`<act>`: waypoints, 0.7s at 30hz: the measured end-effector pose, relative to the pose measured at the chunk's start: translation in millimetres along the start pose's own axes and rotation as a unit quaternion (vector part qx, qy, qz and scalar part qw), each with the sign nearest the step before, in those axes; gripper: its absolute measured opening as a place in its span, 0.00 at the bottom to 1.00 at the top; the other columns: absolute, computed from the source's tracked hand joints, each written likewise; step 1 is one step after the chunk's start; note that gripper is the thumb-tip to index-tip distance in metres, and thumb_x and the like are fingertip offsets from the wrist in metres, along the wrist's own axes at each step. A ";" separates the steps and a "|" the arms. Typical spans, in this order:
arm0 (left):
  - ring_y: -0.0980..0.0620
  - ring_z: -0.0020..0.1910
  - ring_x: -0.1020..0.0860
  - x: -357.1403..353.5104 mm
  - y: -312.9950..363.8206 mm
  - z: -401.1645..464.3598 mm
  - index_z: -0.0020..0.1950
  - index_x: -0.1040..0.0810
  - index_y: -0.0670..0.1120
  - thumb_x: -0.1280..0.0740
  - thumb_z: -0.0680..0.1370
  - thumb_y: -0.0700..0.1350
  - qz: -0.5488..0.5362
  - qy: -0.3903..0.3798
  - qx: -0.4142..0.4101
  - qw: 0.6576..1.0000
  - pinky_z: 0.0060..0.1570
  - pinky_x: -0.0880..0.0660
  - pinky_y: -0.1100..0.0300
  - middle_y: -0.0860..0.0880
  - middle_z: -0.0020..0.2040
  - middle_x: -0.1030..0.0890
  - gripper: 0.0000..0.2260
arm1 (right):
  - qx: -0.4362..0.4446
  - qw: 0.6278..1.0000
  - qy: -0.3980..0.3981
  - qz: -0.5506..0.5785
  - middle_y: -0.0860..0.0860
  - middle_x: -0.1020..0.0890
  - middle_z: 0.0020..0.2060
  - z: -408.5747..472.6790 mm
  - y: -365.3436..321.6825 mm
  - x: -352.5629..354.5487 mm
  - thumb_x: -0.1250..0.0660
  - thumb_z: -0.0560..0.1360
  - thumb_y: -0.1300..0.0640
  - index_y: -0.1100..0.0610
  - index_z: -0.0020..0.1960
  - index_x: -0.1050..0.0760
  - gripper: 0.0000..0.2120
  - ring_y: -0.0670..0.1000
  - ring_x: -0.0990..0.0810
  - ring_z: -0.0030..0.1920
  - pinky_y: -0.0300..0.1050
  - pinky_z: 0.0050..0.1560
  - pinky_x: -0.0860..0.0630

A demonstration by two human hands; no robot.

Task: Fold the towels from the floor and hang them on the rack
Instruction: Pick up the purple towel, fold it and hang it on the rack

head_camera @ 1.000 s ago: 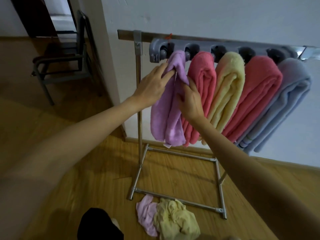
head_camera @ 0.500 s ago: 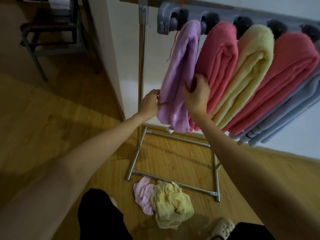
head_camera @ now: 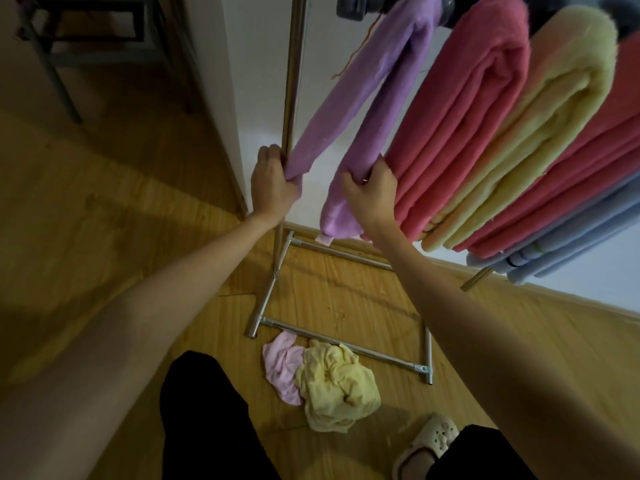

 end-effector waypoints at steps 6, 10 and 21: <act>0.51 0.43 0.26 2.4 -2.9 -14.8 0.55 0.26 0.37 0.31 0.75 0.41 0.023 -0.027 -0.074 0.997 0.44 0.26 0.64 0.40 0.50 0.25 0.12 | -0.044 0.999 0.022 -0.009 0.59 0.21 0.38 -3.4 13.9 -8.3 0.36 0.72 0.64 0.67 0.55 0.30 0.13 0.57 0.21 0.37 0.51 0.40 0.24; 0.48 0.46 0.23 -17.3 5.1 -30.2 0.57 0.27 0.38 0.32 0.76 0.40 0.034 -0.102 -0.129 0.986 0.47 0.23 0.62 0.41 0.51 0.24 0.12 | -0.054 0.998 0.025 -0.007 0.60 0.19 0.43 -12.3 29.4 -7.0 0.36 0.73 0.64 0.66 0.59 0.31 0.16 0.54 0.22 0.39 0.46 0.41 0.25; 0.49 0.47 0.23 -62.1 3.8 -84.3 0.58 0.25 0.40 0.34 0.77 0.43 0.083 -0.227 -0.174 0.955 0.44 0.26 0.64 0.43 0.50 0.22 0.12 | -0.138 0.968 -0.201 0.059 0.48 0.25 0.34 -22.5 83.4 -16.5 0.44 0.76 0.64 0.62 0.48 0.29 0.06 0.44 0.24 0.37 0.34 0.38 0.28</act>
Point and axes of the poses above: each hand's wrist, its own z-axis towards the middle knuckle, its own x-axis out of the back of the hand, y = z × x, the point moved 4 cm from there along z, towards the middle knuckle
